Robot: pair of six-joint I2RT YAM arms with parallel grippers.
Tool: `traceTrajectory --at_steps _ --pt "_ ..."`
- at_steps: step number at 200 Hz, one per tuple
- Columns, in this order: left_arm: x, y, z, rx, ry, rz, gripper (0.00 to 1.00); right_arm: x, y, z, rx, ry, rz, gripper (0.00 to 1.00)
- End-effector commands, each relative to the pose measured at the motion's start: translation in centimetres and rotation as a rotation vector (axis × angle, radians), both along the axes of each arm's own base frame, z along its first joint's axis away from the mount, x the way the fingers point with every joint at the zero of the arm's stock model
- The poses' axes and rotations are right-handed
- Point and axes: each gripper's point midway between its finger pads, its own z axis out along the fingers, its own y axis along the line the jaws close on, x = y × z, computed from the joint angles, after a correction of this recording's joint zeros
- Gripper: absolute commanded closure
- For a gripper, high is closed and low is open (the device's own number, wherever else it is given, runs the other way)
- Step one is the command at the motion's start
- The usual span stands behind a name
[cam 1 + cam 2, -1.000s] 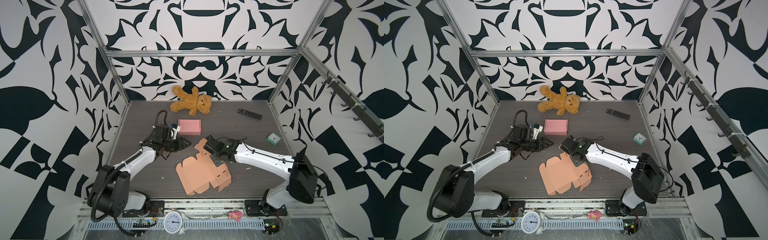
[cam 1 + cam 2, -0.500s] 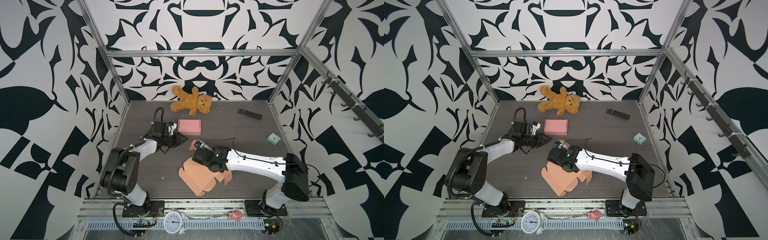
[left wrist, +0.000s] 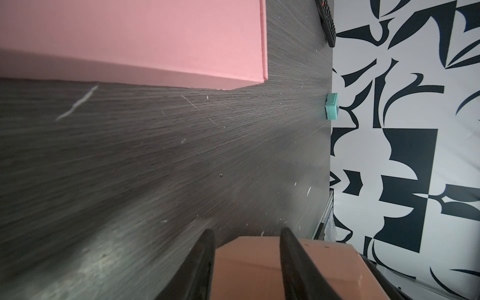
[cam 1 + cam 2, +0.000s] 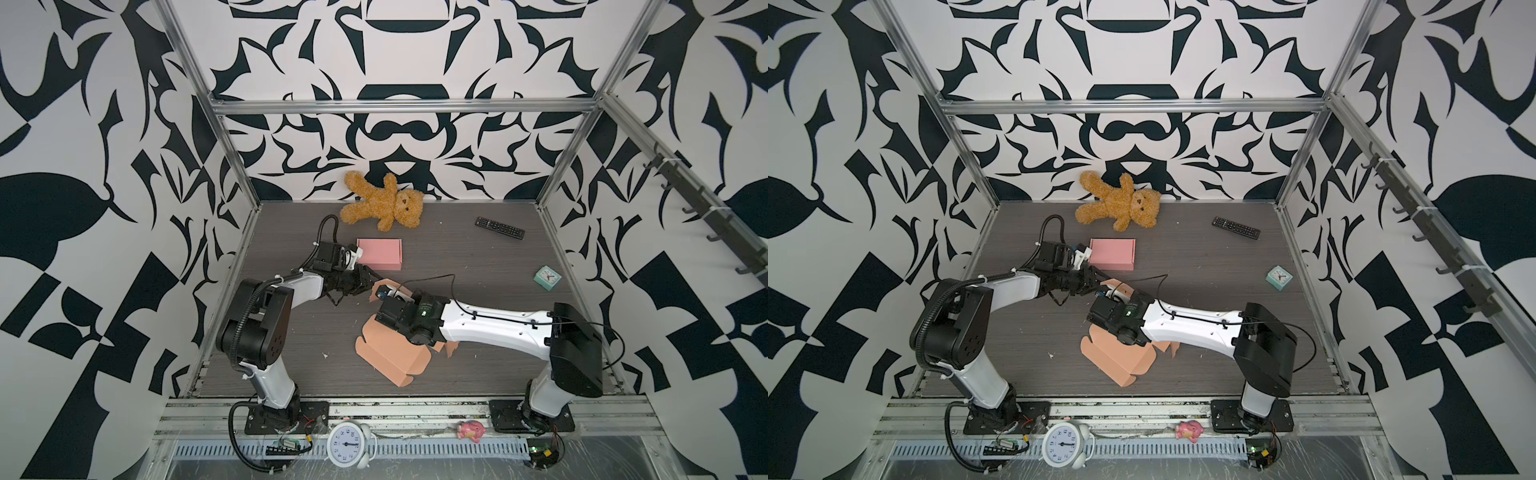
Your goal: Fold the paper box
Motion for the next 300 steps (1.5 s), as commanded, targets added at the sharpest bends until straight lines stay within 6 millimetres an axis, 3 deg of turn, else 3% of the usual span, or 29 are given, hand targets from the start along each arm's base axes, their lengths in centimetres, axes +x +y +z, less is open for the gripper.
traceTrajectory --at_steps 1,156,247,300 --pt "-0.4 -0.5 -0.3 -0.013 -0.01 -0.037 0.55 0.6 0.5 1.2 0.005 -0.06 0.034 1.0" --pt "-5.3 -0.5 0.2 -0.02 -0.007 -0.071 0.55 1.6 0.9 0.2 -0.128 -0.153 0.159 1.0" --pt "-8.3 0.9 -1.0 0.017 -0.083 -0.053 0.54 0.6 1.7 0.1 -0.089 -0.189 0.267 1.0" --pt "-9.7 0.2 -0.9 0.014 -0.185 -0.096 0.5 0.1 1.2 -0.5 -0.076 -0.173 0.295 1.0"
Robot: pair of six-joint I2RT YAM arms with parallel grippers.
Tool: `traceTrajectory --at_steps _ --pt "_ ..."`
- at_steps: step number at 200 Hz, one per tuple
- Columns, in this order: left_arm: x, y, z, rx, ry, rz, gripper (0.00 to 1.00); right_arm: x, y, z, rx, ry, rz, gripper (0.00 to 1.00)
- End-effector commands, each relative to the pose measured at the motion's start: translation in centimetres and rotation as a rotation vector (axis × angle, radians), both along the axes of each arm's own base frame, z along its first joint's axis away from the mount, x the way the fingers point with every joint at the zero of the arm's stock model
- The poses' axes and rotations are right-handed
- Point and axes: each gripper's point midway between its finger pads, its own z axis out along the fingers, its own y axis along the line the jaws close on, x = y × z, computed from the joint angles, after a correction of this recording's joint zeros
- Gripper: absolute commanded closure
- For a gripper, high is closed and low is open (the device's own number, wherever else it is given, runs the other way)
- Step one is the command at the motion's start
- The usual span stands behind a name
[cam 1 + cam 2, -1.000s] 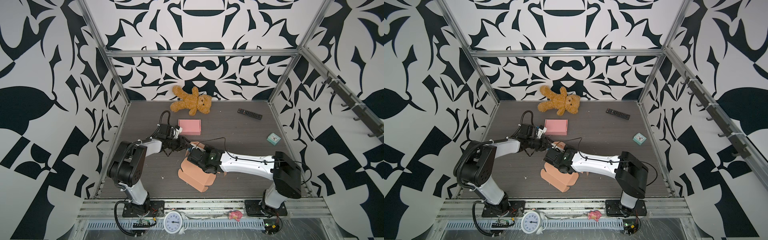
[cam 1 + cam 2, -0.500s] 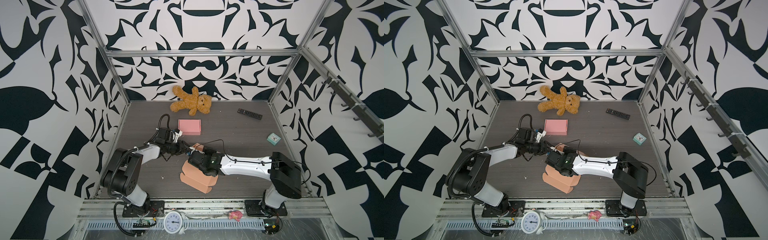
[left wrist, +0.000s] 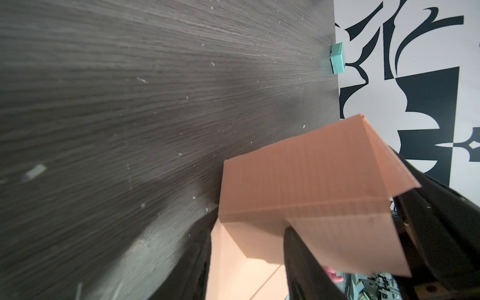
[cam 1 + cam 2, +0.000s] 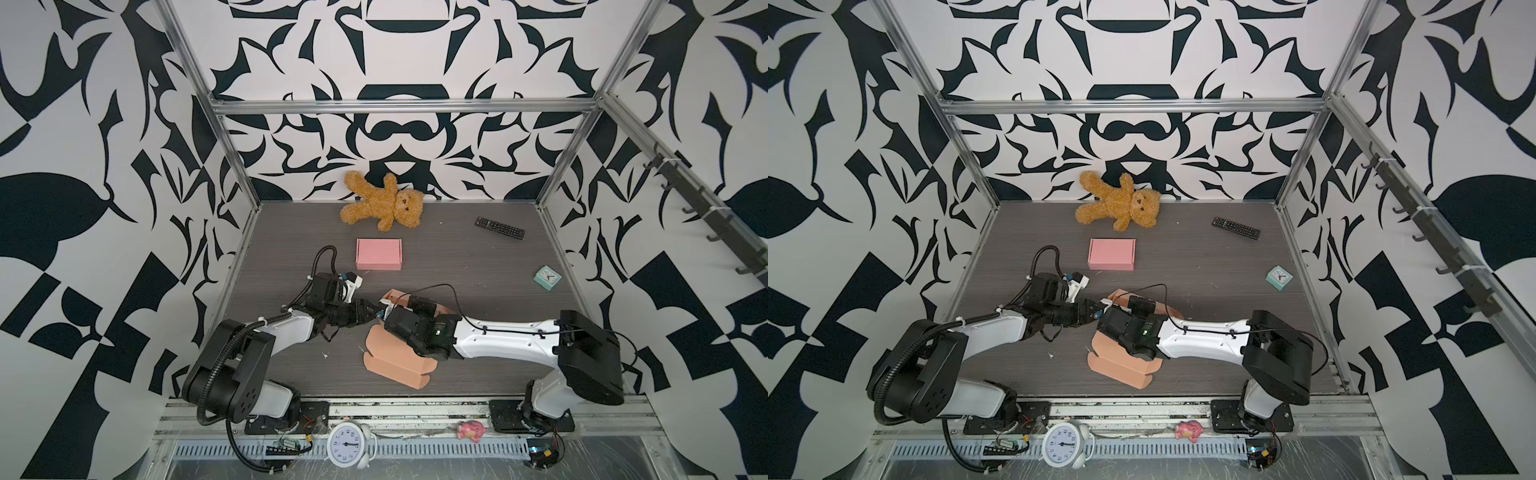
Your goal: Fold the paper box
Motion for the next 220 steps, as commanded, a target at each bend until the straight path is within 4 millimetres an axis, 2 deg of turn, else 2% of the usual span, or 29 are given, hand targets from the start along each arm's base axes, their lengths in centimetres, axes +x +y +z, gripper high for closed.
traceTrajectory --at_steps 1,73,133,153,190,220 --pt "0.2 -0.5 0.6 -0.013 -0.095 -0.021 0.5 -0.2 0.5 0.4 0.036 -0.007 0.023 1.0" --pt "-0.4 -1.6 0.9 -0.004 -0.213 -0.063 0.46 0.0 0.8 -1.1 -0.015 -0.021 0.056 1.0" --pt "-1.2 -2.2 0.7 0.064 -0.31 -0.051 0.41 -0.3 1.0 -0.8 0.03 -0.019 0.078 1.0" --pt "-0.9 -2.0 0.5 0.095 -0.351 -0.016 0.4 -0.6 1.0 -0.9 0.042 -0.007 0.088 1.0" --pt "-0.3 -1.9 1.6 0.085 -0.417 0.013 0.42 -0.7 0.9 -0.7 0.052 -0.007 0.092 1.0" --pt "-0.4 -2.1 1.8 0.072 -0.445 -0.003 0.43 -0.9 0.8 -0.5 0.059 -0.015 0.1 1.0"
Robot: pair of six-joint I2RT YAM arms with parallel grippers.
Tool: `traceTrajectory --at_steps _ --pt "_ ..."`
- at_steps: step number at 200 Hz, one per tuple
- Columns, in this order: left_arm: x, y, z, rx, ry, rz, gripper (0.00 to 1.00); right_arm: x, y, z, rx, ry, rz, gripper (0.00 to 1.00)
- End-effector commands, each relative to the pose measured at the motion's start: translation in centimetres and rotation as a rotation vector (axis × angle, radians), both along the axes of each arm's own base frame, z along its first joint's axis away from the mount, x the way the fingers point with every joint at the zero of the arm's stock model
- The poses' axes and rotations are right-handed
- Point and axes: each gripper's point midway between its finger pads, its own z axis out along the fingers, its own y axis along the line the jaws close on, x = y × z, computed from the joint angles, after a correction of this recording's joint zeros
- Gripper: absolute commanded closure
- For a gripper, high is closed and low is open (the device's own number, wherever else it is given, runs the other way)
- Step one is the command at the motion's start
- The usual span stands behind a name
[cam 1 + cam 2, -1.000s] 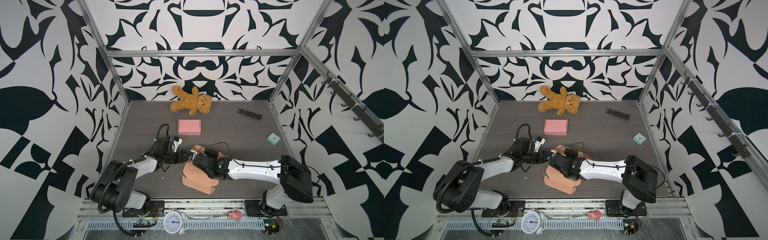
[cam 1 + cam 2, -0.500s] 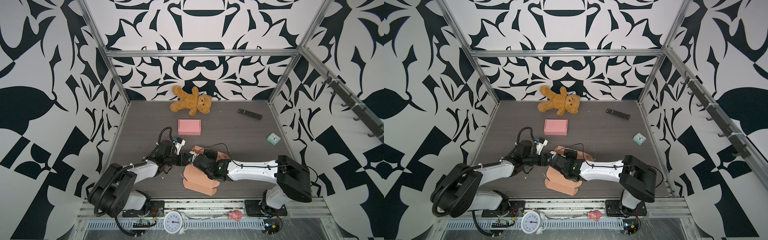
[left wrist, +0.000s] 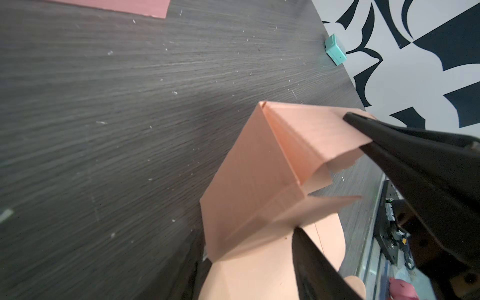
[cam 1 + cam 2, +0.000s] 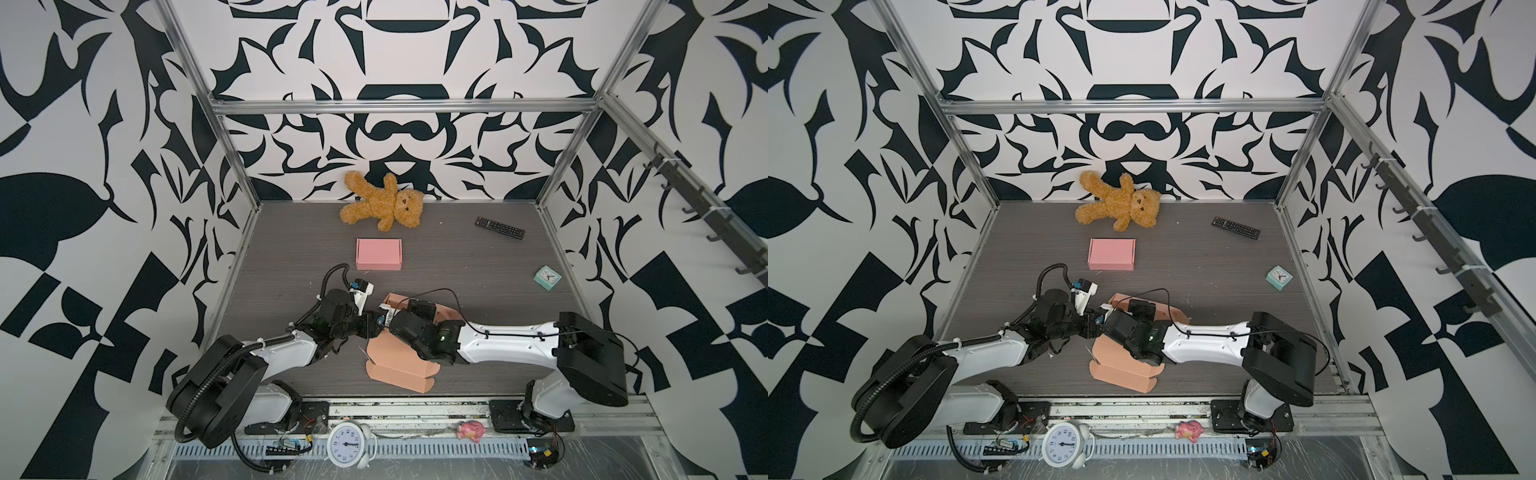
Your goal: Fold the paper box
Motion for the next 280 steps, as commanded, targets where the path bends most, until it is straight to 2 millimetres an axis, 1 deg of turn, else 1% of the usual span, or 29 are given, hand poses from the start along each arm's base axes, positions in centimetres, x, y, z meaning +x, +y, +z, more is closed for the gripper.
traceTrajectory --at_steps 1,30,62,76,109,127,153,188,206,219,232,233,235,239,280 --pt "0.6 -0.2 1.1 -0.018 -0.078 -0.001 0.43 -0.7 0.5 0.6 0.049 0.01 0.031 1.0" --pt "0.7 -0.9 1.1 -0.044 -0.091 -0.027 0.44 -0.9 0.6 0.5 0.049 0.012 0.04 1.0" --pt "0.3 -1.7 1.6 -0.068 -0.102 -0.061 0.44 -1.2 0.8 0.1 0.024 0.014 0.051 1.0" --pt "0.2 -1.6 1.6 -0.07 -0.1 -0.059 0.44 -1.2 0.7 0.0 0.01 -0.001 0.052 1.0" --pt "-0.2 -0.9 0.5 -0.067 -0.081 -0.027 0.44 -1.5 0.9 -0.2 -0.034 -0.056 0.067 1.0" --pt "-0.3 -0.8 0.1 -0.072 -0.076 -0.018 0.44 -2.1 1.1 -0.2 -0.041 -0.08 0.088 1.0" --pt "-0.2 -0.7 0.0 -0.074 -0.088 -0.003 0.44 -2.4 1.2 -0.2 -0.035 -0.083 0.094 1.0" --pt "-0.9 -0.7 0.1 -0.05 -0.128 -0.001 0.46 -2.8 1.4 0.0 -0.032 -0.087 0.099 1.0" --pt "-1.1 -0.5 0.4 -0.045 -0.156 0.01 0.47 -3.1 1.5 -0.1 -0.033 -0.087 0.097 1.0" --pt "-1.4 -0.7 0.9 -0.051 -0.181 0.008 0.47 -3.2 1.5 -0.1 -0.034 -0.09 0.092 1.0" --pt "-1.8 -0.9 0.8 -0.045 -0.183 0.0 0.48 -3.3 1.4 -0.2 -0.035 -0.092 0.091 1.0" --pt "-1.8 -1.0 1.4 -0.056 -0.195 0.0 0.48 -3.3 1.4 -0.1 -0.035 -0.093 0.091 1.0" --pt "-1.8 -1.0 1.8 -0.064 -0.206 0.001 0.48 -3.3 1.5 -0.1 -0.035 -0.094 0.092 1.0" --pt "-1.8 -1.1 1.9 -0.067 -0.211 0.001 0.49 -3.3 1.5 -0.1 -0.034 -0.094 0.093 1.0" --pt "-2.6 -2.1 2.3 -0.07 -0.224 -0.026 0.52 -3.3 1.4 -0.4 -0.026 -0.094 0.083 1.0"
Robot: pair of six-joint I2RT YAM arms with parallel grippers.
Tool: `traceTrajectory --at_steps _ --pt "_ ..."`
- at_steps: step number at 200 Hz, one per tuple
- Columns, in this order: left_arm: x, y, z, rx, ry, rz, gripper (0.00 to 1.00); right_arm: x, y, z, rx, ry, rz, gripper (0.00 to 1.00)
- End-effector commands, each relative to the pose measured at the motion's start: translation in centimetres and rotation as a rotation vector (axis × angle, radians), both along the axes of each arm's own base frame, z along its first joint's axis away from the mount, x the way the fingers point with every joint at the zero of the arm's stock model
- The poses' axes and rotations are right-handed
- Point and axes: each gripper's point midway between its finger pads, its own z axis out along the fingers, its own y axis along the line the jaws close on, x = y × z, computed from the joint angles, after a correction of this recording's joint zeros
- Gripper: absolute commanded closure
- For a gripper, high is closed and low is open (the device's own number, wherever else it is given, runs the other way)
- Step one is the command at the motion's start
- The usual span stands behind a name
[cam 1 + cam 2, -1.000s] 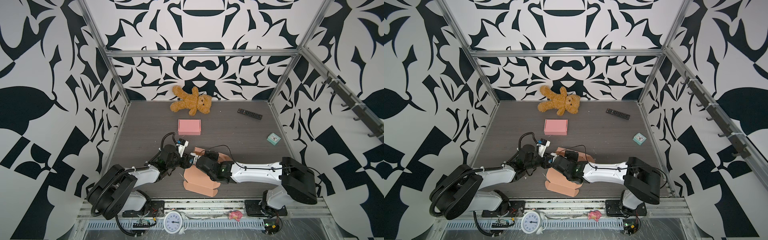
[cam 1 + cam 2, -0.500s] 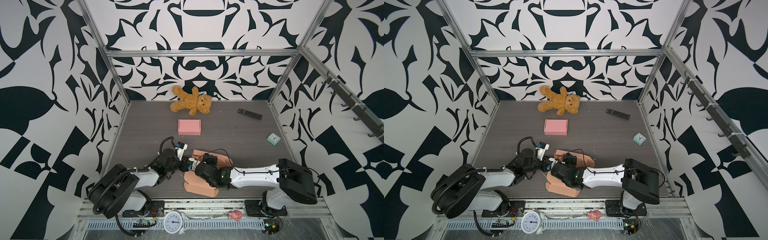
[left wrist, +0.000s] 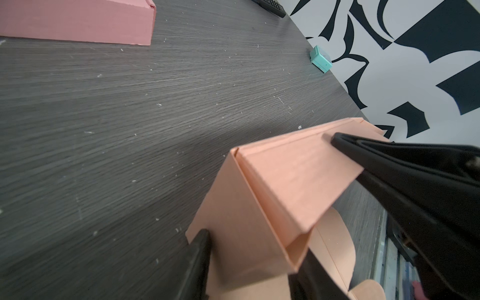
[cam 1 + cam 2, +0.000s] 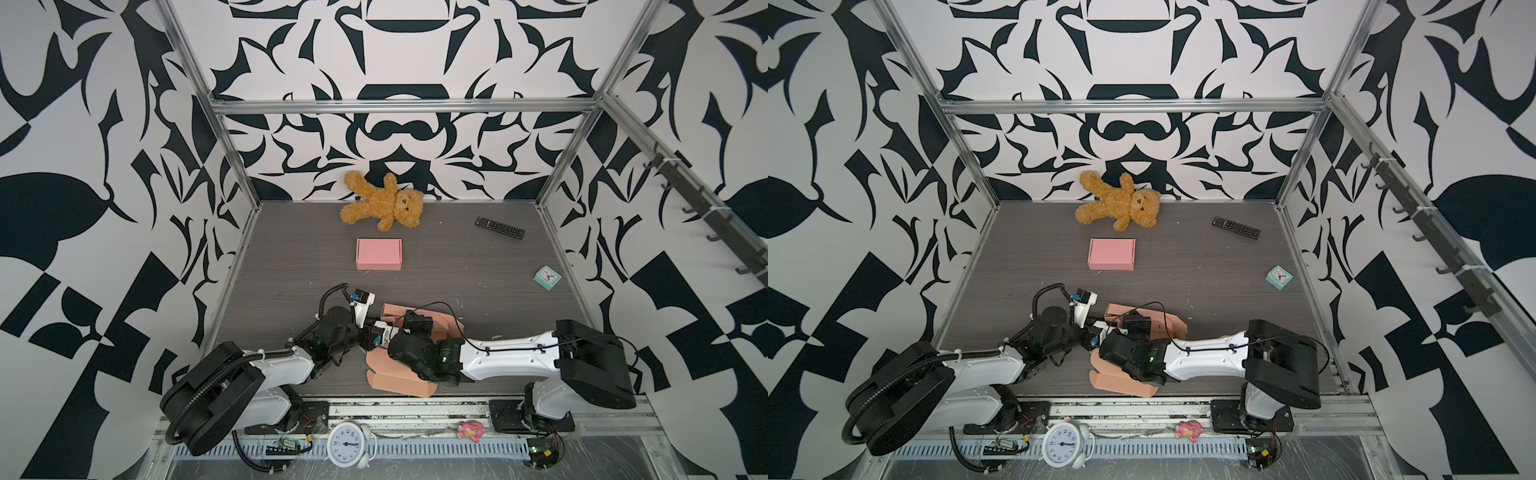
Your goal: Fold the paper box
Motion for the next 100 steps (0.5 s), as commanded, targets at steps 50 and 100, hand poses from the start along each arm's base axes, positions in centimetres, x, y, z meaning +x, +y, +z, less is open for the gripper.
traceTrajectory --at_steps 50,100 --pt "0.0 -0.7 1.0 -0.002 -0.096 0.03 0.57 -0.3 0.1 -0.1 0.039 0.007 -0.007 1.0" --pt "0.1 -0.7 0.6 0.031 -0.128 0.05 0.59 -0.9 0.5 0.0 0.052 0.022 0.012 1.0"
